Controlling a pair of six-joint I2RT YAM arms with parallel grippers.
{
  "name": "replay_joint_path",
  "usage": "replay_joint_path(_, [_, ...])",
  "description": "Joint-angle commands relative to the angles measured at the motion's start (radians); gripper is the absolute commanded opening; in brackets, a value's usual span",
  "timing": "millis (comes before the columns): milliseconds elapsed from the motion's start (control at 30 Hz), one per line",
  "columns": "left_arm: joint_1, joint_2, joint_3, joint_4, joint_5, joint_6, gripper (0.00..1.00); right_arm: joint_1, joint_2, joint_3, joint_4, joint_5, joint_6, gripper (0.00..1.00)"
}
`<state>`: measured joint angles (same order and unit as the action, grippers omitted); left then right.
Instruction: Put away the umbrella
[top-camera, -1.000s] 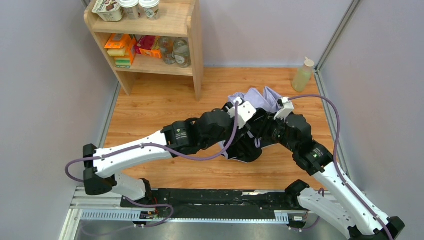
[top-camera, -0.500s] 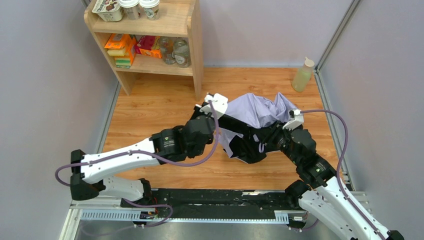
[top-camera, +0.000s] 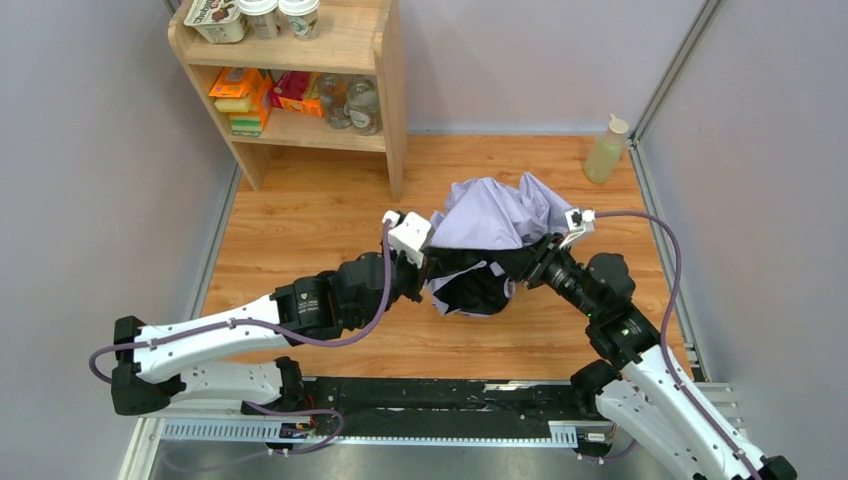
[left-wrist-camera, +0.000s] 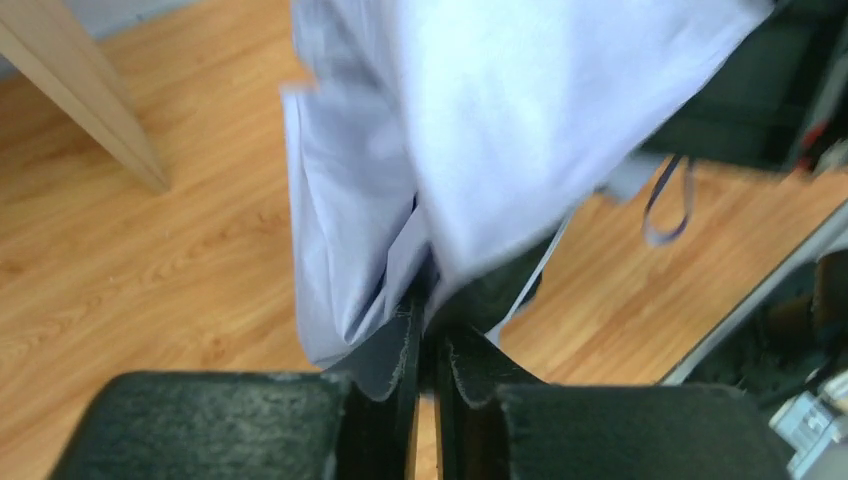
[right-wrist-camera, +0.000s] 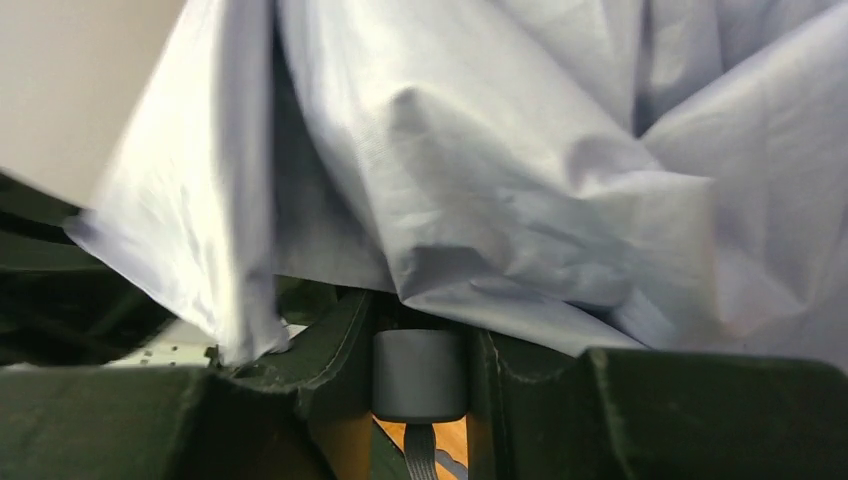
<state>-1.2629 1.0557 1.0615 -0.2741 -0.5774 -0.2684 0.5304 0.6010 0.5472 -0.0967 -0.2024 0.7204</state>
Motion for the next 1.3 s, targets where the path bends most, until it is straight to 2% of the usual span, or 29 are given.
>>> replay_joint_path(0, [-0.003, -0.092, -0.102, -0.04, 0.077, -0.112, 0.2, -0.076, -0.084, -0.013, 0.331, -0.24, -0.035, 0.0])
replay_joint_path(33, [-0.003, -0.114, -0.112, -0.065, 0.105, -0.112, 0.33, -0.092, -0.083, -0.023, 0.368, -0.282, -0.026, 0.0])
replay_joint_path(67, [-0.003, -0.124, -0.11, -0.076, 0.131, -0.109, 0.41, -0.101, -0.072, -0.024, 0.402, -0.326, -0.022, 0.0])
replay_joint_path(100, [-0.003, -0.141, -0.098, -0.101, 0.207, -0.103, 0.56, -0.107, -0.063, -0.023, 0.416, -0.356, -0.029, 0.0])
replay_joint_path(167, [-0.003, -0.178, -0.068, -0.146, 0.31, -0.083, 0.67, -0.113, -0.05, -0.03, 0.448, -0.397, -0.058, 0.0])
replay_joint_path(267, [-0.003, -0.316, -0.052, -0.157, 0.439, -0.08, 0.68, -0.116, -0.049, -0.059, 0.506, -0.452, -0.14, 0.0])
replay_joint_path(367, [-0.003, -0.442, -0.038, -0.123, 0.519, -0.075, 0.64, -0.119, -0.035, -0.098, 0.598, -0.517, -0.179, 0.0])
replay_joint_path(467, [-0.003, -0.546, -0.018, -0.126, 0.472, -0.083, 0.64, -0.121, 0.014, -0.102, 0.718, -0.661, -0.135, 0.0])
replay_joint_path(533, [-0.003, -0.566, -0.003, -0.145, 0.377, -0.104, 0.7, -0.121, 0.04, -0.096, 0.773, -0.719, -0.098, 0.0])
replay_joint_path(567, [-0.003, -0.565, 0.005, -0.149, 0.345, -0.127, 0.75, -0.119, 0.046, -0.093, 0.781, -0.736, -0.085, 0.0])
replay_joint_path(700, [-0.003, -0.528, -0.011, -0.133, 0.176, -0.204, 0.76, -0.119, 0.037, -0.089, 0.77, -0.747, -0.058, 0.0])
replay_joint_path(867, [-0.003, -0.453, -0.075, 0.064, 0.085, -0.27, 0.76, -0.115, 0.025, -0.087, 0.739, -0.756, -0.035, 0.0])
replay_joint_path(1067, [-0.003, -0.352, -0.08, 0.171, 0.064, -0.35, 0.76, -0.11, 0.0, -0.067, 0.675, -0.743, -0.062, 0.0])
replay_joint_path(1267, [0.013, -0.28, -0.11, 0.23, 0.044, -0.386, 0.76, -0.107, 0.005, -0.058, 0.692, -0.761, -0.046, 0.0])
